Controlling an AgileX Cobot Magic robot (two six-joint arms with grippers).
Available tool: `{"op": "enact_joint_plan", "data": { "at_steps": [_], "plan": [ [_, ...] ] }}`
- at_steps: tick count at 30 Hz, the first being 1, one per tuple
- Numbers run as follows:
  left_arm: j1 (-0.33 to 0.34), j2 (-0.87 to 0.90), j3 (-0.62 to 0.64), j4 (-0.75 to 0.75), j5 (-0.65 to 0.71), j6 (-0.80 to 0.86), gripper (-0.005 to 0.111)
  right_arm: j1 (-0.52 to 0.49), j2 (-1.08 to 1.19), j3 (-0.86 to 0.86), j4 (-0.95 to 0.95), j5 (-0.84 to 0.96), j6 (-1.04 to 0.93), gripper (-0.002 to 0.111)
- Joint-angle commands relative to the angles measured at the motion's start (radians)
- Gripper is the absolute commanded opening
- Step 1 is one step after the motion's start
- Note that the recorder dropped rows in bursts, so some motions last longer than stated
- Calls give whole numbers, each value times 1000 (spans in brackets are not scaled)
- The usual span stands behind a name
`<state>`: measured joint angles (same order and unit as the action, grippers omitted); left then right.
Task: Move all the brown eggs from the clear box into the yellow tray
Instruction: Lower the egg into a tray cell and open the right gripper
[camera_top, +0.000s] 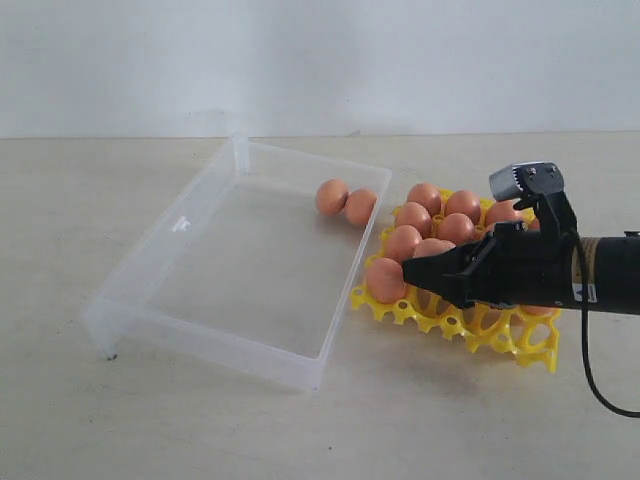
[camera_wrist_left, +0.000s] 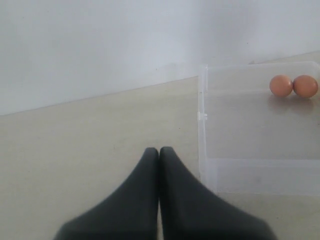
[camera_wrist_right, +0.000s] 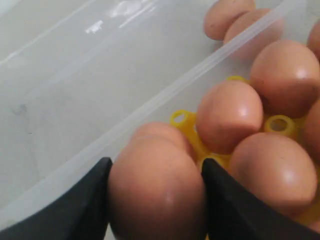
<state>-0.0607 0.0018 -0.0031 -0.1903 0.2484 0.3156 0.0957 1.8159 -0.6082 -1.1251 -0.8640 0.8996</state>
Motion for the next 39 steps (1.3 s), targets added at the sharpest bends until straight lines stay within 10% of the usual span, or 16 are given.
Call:
{"op": "enact_joint_plan", "data": {
  "at_steps": [1, 27, 39],
  "plan": [
    [-8, -2, 3, -4, -12, -9, -4, -6, 1, -5, 43, 50, -75, 0],
    [-8, -2, 3, -4, -12, -9, -4, 20, 45, -5, 60, 65, -99, 1],
    [-8, -2, 3, -4, -14, -9, -4, 20, 45, -5, 76, 60, -99, 55]
  ]
}}
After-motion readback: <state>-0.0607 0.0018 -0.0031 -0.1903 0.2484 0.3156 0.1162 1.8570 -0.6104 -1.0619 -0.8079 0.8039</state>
